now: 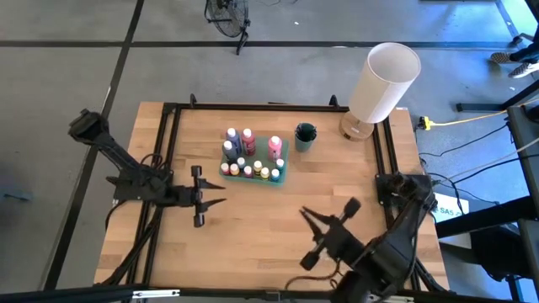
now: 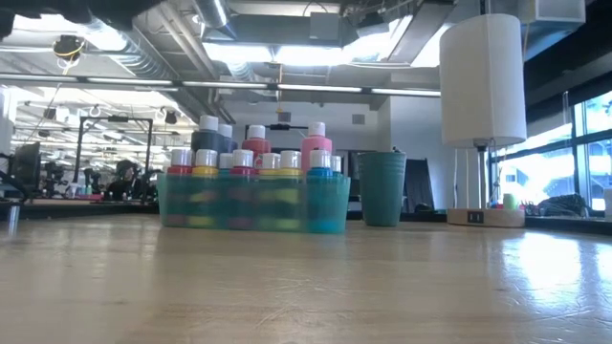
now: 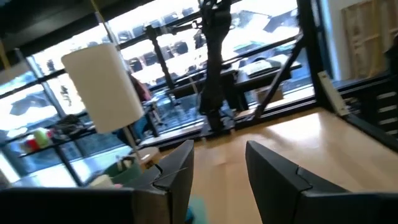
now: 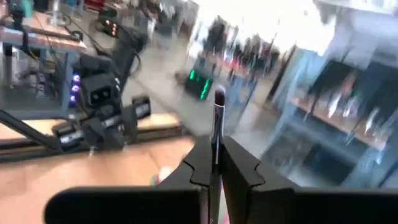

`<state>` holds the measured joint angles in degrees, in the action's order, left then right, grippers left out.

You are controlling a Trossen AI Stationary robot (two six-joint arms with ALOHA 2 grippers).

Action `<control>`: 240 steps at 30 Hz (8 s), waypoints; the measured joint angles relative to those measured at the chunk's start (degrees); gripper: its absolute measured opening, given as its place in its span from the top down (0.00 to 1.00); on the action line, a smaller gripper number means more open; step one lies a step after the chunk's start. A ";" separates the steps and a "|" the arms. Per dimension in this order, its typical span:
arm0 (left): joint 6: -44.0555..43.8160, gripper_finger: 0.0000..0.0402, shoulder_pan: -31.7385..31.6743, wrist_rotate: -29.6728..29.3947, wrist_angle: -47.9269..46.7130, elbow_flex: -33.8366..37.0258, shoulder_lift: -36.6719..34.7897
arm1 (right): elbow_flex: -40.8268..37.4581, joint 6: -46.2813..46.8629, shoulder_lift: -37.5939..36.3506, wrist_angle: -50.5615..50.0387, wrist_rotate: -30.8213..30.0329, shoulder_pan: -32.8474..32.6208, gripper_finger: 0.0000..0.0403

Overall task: Pick & Place Paint Supplies
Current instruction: Put the black paint brush into the dark green cup, then return to Home Position

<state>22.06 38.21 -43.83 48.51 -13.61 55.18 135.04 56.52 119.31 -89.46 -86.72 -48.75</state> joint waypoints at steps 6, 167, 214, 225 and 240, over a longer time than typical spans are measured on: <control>1.69 0.65 -6.33 1.01 -0.80 -0.02 0.00 | -12.50 4.78 -5.81 0.09 6.13 3.03 0.96; -27.11 1.00 -39.34 24.92 -46.72 -7.20 -36.03 | -99.03 -38.85 -97.28 55.75 77.18 29.94 1.00; -26.53 1.00 -32.18 17.08 -45.08 4.59 -53.75 | -134.09 -54.91 -118.91 89.05 87.23 30.01 1.00; -24.40 1.00 -32.18 20.52 -33.40 13.11 -53.72 | -134.09 -57.41 -118.91 89.27 87.58 30.02 1.00; -21.60 1.00 -32.18 29.87 -42.04 13.11 -53.75 | -134.09 -59.59 -118.88 89.24 87.34 30.02 1.00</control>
<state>0.45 6.02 -13.97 6.47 -0.49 1.43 0.95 -3.07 0.43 -0.22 0.62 -18.73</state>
